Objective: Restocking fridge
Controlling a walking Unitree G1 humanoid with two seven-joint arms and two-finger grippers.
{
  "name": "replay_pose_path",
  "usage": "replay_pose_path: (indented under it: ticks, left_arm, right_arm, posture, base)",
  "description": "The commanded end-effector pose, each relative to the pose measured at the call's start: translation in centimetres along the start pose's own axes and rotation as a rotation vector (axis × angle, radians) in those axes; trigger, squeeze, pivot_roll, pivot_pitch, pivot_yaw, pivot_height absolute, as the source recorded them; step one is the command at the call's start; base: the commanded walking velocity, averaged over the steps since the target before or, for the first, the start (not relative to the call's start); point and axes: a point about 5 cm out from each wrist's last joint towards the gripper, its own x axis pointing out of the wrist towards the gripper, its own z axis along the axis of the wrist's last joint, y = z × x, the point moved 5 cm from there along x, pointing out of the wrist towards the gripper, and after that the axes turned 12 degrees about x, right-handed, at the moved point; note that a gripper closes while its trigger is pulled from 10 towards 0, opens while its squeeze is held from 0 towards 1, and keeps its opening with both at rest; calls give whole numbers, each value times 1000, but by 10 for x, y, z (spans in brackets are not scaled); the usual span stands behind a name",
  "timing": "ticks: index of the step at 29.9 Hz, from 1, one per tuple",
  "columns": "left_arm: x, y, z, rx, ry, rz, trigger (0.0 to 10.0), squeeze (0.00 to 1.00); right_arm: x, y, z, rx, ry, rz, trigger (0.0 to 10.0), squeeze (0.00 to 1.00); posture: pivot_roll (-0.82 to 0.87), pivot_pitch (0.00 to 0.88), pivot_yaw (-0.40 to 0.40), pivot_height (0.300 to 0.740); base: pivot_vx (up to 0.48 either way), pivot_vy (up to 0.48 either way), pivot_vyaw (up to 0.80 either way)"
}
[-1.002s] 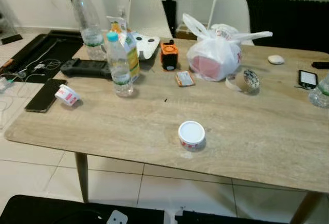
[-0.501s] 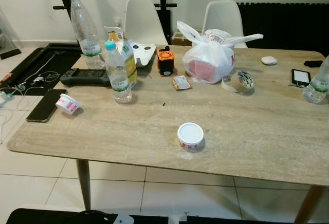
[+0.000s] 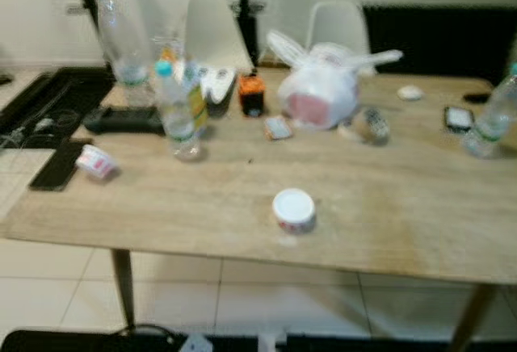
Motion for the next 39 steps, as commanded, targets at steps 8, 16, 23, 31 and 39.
replay_pose_path:
  ticks: [8,16,23,31,39]
  left_arm:
    - [0,0,4,57,-28,-13,10000,282]
    - [0,-7,8,44,-44,-23,10000,282]
    - [0,-9,9,55,-39,-31,10000,278]
    - [-1,-11,9,23,-33,-24,10000,275]
    - [-1,-16,10,27,-35,-41,10000,275]
  right_arm:
    - [22,176,-7,184,49,592,10000,1000]
    - [28,262,-25,306,149,785,10000,1000]
    - [32,297,-63,319,329,738,10000,1000]
    - [44,259,-90,118,407,556,10000,0]
    - [47,237,-99,379,421,431,10000,0]
  posture:
    - [-99,31,-45,740]
    - [-91,33,-70,740]
    - [-61,37,-90,740]
    - [-52,43,-113,740]
    - [-56,51,-116,740]
  base:
    - [0,0,0]
    - [0,0,0]
    - [0,0,0]
    - [0,0,0]
    - [0,0,0]
